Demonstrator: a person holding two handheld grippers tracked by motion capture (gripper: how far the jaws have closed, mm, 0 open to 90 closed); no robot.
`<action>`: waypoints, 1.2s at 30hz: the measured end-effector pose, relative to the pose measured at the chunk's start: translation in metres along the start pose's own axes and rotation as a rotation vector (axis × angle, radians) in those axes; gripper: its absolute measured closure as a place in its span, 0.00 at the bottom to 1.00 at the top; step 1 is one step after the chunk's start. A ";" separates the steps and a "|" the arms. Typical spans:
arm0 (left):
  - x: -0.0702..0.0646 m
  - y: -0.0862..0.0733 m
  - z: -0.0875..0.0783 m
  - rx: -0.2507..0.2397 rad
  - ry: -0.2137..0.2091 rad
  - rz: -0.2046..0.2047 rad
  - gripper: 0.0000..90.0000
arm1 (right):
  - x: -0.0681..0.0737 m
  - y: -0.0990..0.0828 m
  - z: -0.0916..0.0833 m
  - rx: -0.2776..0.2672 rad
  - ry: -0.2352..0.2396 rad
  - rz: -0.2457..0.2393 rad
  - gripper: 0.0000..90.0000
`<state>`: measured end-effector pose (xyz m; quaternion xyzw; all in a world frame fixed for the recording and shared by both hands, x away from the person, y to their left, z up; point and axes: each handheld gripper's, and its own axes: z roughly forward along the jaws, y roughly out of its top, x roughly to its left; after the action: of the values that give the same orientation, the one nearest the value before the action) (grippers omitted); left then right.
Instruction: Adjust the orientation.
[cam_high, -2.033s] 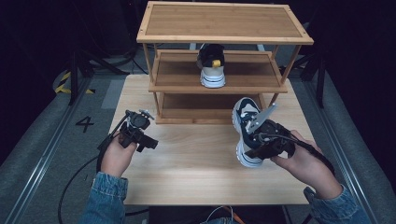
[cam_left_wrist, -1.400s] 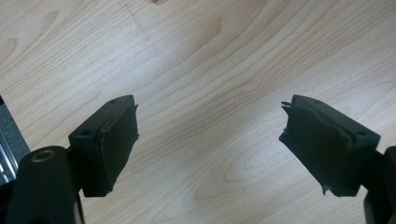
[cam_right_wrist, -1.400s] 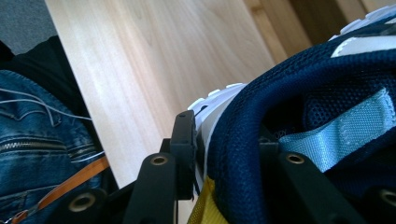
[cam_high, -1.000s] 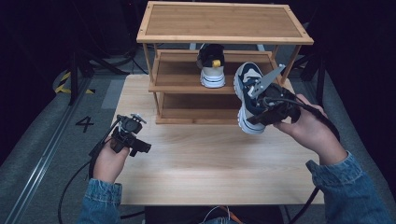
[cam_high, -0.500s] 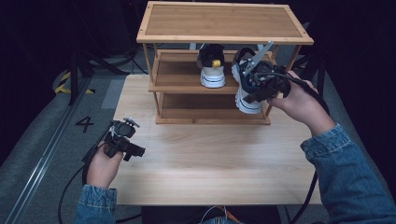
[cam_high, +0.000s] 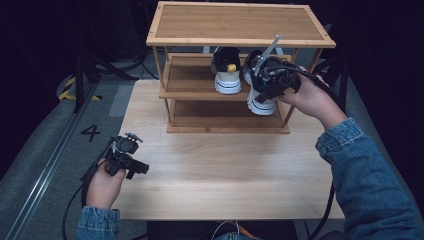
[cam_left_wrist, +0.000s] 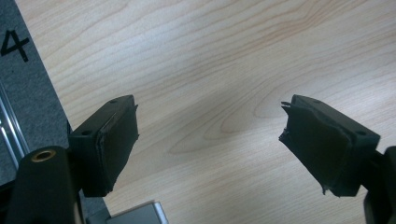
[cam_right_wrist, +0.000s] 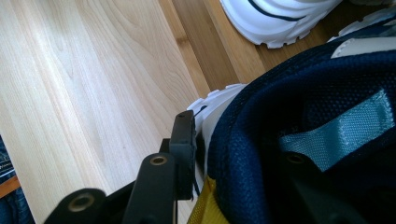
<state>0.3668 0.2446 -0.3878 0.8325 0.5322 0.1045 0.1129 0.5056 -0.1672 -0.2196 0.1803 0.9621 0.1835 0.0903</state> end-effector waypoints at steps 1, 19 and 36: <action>0.000 -0.001 0.000 0.001 0.002 0.000 0.20 | -0.001 0.000 0.001 -0.001 0.005 -0.001 0.77; -0.004 0.011 0.007 0.015 -0.018 0.030 0.20 | 0.002 0.003 -0.006 -0.125 -0.201 -0.016 0.55; -0.016 0.041 0.015 0.003 -0.048 0.113 0.20 | 0.002 -0.001 -0.021 -0.238 -0.281 0.102 0.37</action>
<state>0.4001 0.2116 -0.3902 0.8637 0.4816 0.0901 0.1181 0.4981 -0.1741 -0.2014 0.2407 0.9012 0.2732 0.2350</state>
